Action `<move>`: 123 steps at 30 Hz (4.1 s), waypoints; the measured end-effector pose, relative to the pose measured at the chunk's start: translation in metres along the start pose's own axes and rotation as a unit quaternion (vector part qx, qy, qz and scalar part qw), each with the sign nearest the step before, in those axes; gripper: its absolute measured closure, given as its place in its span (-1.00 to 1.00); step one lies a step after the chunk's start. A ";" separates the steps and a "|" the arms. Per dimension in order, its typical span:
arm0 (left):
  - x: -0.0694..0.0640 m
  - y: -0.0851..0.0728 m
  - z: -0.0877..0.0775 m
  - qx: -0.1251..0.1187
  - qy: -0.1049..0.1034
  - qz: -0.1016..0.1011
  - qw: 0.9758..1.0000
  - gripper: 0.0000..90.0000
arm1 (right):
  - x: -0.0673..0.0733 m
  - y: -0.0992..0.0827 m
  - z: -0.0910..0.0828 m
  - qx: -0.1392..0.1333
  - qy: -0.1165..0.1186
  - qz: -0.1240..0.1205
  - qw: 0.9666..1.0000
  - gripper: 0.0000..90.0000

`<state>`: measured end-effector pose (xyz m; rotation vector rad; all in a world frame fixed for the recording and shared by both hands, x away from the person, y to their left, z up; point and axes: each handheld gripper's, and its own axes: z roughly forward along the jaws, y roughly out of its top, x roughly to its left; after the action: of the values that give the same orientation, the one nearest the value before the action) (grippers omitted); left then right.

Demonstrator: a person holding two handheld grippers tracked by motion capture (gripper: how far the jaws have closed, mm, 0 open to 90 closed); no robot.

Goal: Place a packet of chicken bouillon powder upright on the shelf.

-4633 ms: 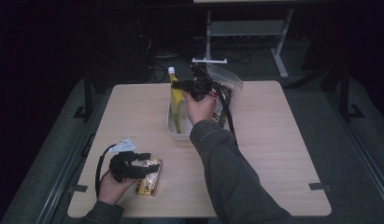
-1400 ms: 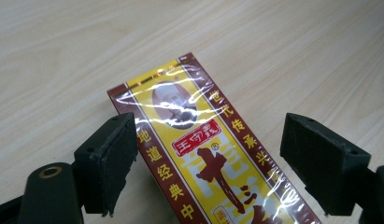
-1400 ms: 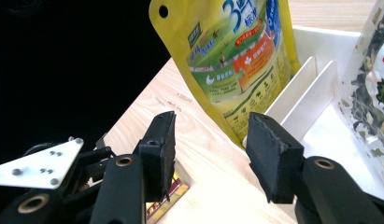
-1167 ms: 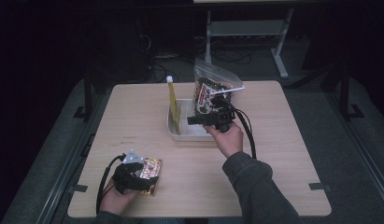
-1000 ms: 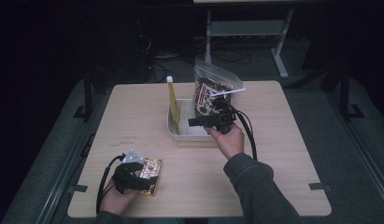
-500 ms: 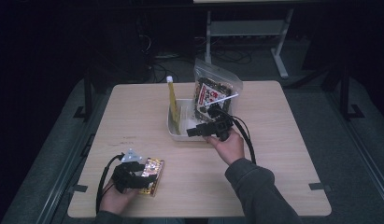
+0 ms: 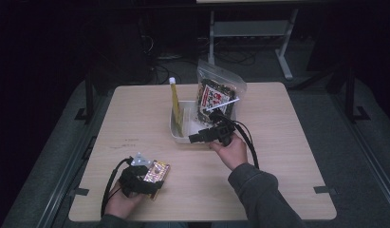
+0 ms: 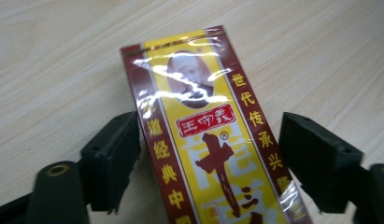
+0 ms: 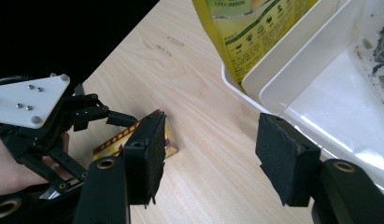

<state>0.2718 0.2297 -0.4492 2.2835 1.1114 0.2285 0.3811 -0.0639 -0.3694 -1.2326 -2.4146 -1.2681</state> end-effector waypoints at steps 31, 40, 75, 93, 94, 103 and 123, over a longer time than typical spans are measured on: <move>-0.013 0.011 -0.007 -0.027 -0.001 0.043 0.999 -0.28 | 0.005 -0.016 0.040 0.084 0.060 -0.014 0.995 -0.11; -0.023 0.017 -0.012 -0.062 -0.011 0.063 0.996 -0.28 | 0.009 -0.017 0.053 0.111 0.090 -0.006 0.990 -0.09; -0.043 0.023 -0.012 -0.111 -0.028 0.109 0.987 -0.28 | 0.002 -0.019 0.056 0.147 0.171 0.076 0.971 0.41; -0.042 0.022 -0.014 -0.121 -0.008 0.108 0.987 -0.39 | 0.016 -0.009 0.040 0.132 0.113 0.068 0.982 0.52; -0.041 0.022 -0.015 -0.123 -0.008 0.106 0.987 -0.40 | 0.015 -0.008 0.038 0.129 0.108 0.066 0.983 0.52; -0.036 0.019 -0.019 -0.131 -0.005 0.095 0.987 -0.43 | 0.012 0.001 0.014 0.104 0.071 0.069 0.990 0.52; -0.027 0.016 -0.020 -0.130 0.000 0.076 0.989 -0.44 | 0.005 0.009 -0.023 0.069 0.036 0.082 0.994 0.52</move>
<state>0.2572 0.2098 -0.4212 2.1326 0.8522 0.4093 0.3793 -0.0753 -0.3465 -1.2926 -2.2570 -1.0626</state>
